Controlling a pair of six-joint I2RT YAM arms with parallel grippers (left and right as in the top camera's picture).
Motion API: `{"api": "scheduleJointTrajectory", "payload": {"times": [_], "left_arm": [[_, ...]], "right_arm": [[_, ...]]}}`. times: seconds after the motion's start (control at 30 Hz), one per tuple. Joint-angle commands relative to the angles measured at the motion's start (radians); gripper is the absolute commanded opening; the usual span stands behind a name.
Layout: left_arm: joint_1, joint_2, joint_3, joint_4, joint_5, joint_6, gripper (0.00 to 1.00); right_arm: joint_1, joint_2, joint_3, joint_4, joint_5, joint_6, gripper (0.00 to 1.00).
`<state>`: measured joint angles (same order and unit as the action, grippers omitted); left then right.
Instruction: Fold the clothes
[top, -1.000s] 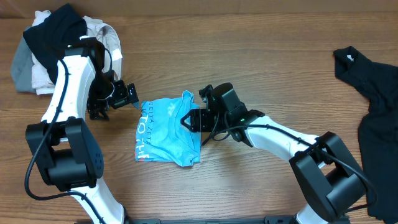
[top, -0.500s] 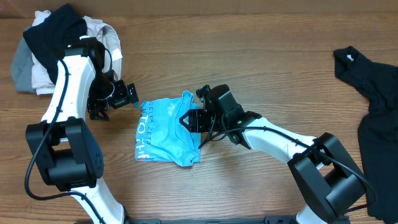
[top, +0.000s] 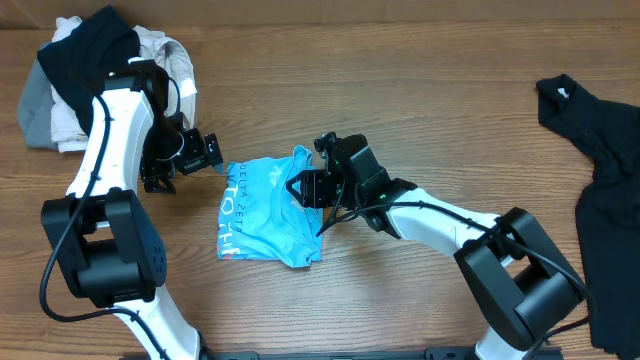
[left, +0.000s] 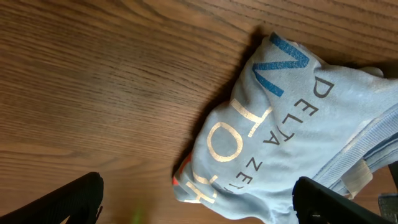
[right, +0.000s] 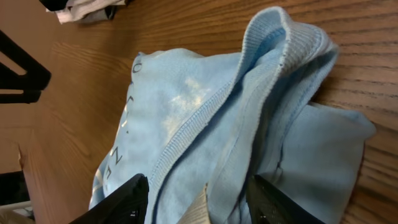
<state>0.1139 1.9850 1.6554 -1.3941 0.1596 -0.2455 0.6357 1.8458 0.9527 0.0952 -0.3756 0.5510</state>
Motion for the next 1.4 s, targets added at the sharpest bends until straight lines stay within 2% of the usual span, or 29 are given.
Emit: {"api": "scheduleJointTrajectory", "payload": {"times": [0.0,0.3,0.5,0.57,0.67,0.8,1.03,1.37], "left_arm": [[0.004,-0.027,-0.005,0.003,-0.002,-0.017,1.00],[0.004,-0.027,-0.005,0.003,-0.002,-0.017,1.00],[0.004,-0.027,-0.005,0.003,-0.002,-0.017,1.00],[0.004,-0.027,-0.005,0.003,-0.002,-0.017,1.00],[0.004,-0.027,-0.005,0.002,-0.002,-0.017,1.00],[0.004,-0.027,-0.005,-0.003,-0.002,-0.017,1.00],[0.004,-0.027,-0.005,-0.005,-0.002,-0.017,1.00],[0.004,-0.027,-0.005,-0.005,-0.002,-0.017,1.00]], "right_arm": [[0.005,0.019,0.002,0.014,0.020,0.004,0.55],[0.005,0.064,0.003,0.053,0.005,0.030,0.53],[0.005,0.064,0.005,0.053,0.005,0.031,0.28],[0.005,0.064,0.005,0.053,0.005,0.031,0.25],[0.003,0.064,0.005,0.053,0.007,0.031,0.11],[-0.001,0.062,0.012,0.034,0.024,0.053,0.09],[-0.007,0.053,0.067,-0.105,0.085,0.053,0.04],[-0.008,0.021,0.182,-0.398,0.252,0.083,0.04]]}}
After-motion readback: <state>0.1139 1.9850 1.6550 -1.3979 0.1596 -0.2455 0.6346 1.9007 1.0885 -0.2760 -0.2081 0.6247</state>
